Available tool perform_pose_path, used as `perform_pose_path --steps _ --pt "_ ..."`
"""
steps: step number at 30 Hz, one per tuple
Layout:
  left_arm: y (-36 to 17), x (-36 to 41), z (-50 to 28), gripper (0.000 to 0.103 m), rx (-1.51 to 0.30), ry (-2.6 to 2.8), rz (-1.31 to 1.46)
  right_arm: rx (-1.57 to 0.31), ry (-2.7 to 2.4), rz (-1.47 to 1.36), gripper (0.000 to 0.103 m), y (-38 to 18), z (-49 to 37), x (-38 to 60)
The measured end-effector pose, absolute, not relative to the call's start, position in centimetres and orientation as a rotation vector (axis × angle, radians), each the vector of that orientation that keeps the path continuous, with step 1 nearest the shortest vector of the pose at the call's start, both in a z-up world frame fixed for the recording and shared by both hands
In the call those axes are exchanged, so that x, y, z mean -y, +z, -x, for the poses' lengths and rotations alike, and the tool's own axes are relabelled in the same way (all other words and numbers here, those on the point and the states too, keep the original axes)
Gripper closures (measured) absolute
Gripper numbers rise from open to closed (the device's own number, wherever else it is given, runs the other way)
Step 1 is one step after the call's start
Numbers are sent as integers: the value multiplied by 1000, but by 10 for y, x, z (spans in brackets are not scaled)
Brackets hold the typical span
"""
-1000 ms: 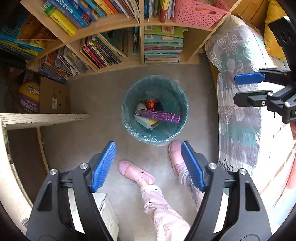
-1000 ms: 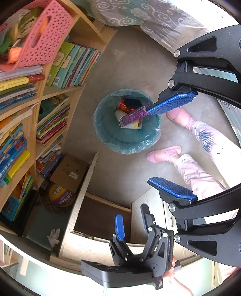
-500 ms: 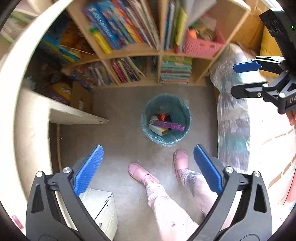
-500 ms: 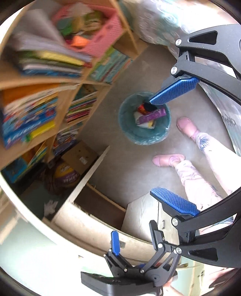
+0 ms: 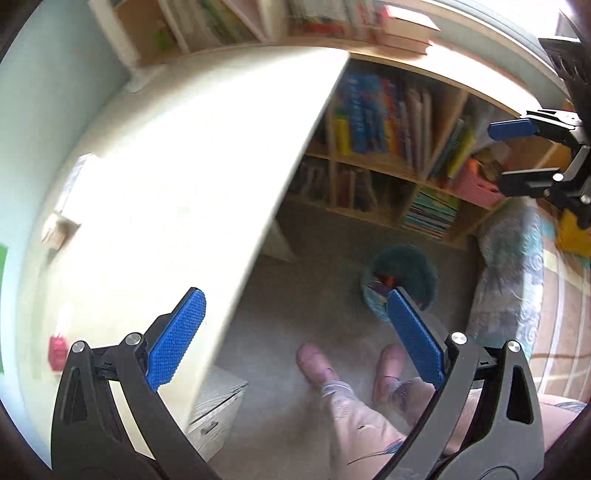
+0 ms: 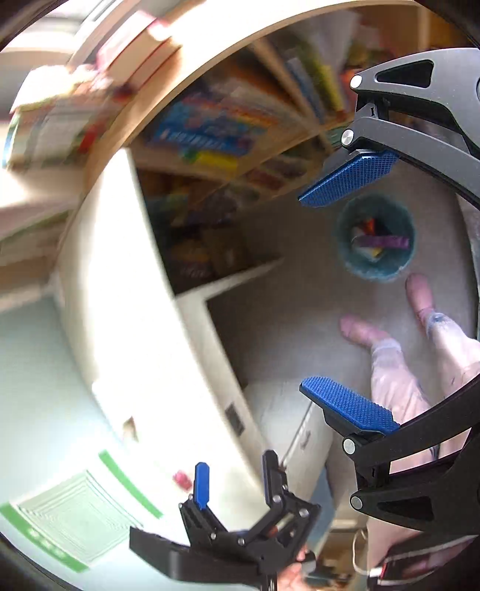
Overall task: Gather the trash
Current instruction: 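Return both tools to the table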
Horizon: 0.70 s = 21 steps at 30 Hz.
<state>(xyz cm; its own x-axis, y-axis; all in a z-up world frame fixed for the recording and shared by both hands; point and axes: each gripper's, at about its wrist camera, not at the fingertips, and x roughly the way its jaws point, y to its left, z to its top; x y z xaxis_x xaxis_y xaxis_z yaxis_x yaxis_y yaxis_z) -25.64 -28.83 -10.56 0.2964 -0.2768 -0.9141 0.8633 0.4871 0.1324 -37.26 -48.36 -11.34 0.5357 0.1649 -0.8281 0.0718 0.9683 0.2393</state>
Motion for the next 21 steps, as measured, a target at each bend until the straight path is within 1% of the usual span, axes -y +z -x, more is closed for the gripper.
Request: perform_pose_path --steps 11,21 --pt "-86 189 173 7 -1000 -558 -597 -982 235 -94 11 -74 269 422" --pt "-86 117 118 7 -1024 -401 -568 -982 373 -3 11 -68 194 367"
